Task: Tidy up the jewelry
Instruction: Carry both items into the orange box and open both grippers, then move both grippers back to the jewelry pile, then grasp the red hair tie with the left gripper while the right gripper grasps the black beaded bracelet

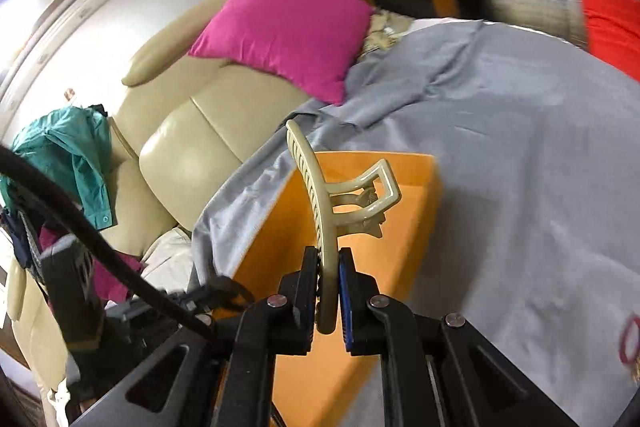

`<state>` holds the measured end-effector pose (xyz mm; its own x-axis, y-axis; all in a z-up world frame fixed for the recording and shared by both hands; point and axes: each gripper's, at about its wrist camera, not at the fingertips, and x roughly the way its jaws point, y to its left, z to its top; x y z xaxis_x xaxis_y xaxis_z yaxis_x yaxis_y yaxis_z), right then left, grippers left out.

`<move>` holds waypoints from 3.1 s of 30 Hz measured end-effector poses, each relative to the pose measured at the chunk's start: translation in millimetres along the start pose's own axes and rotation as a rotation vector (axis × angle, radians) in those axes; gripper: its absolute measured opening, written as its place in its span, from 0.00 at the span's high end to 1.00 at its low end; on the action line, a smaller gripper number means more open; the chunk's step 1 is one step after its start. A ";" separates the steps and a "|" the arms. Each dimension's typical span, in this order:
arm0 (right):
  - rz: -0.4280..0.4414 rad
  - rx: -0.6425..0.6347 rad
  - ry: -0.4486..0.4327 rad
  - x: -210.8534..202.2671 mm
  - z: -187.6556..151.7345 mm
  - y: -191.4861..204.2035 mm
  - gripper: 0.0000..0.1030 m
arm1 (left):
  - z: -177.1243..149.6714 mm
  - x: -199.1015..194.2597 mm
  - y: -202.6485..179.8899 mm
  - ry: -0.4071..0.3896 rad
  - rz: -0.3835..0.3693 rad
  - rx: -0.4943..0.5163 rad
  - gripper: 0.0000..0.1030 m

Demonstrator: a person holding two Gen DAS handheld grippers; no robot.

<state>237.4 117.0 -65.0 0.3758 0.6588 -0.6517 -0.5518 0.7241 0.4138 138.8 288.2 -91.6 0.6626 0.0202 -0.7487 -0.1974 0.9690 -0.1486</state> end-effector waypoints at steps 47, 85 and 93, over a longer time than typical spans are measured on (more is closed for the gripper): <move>-0.113 0.185 -0.125 -102.0 -57.1 -101.1 0.57 | 16.0 -8.9 -112.3 -0.037 -0.007 0.088 0.45; -0.021 1.137 -0.353 -183.2 -220.2 -360.5 0.67 | -35.9 144.5 -373.7 0.190 -0.265 0.359 0.90; -0.053 1.138 -0.363 -175.8 -215.0 -364.7 0.91 | -37.8 141.7 -373.6 0.171 -0.271 0.384 0.97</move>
<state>212.6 -306.8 -238.0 0.6674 0.5095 -0.5431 0.3777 0.3970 0.8365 279.2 -80.3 -166.7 0.5187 -0.2540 -0.8164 0.2666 0.9553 -0.1278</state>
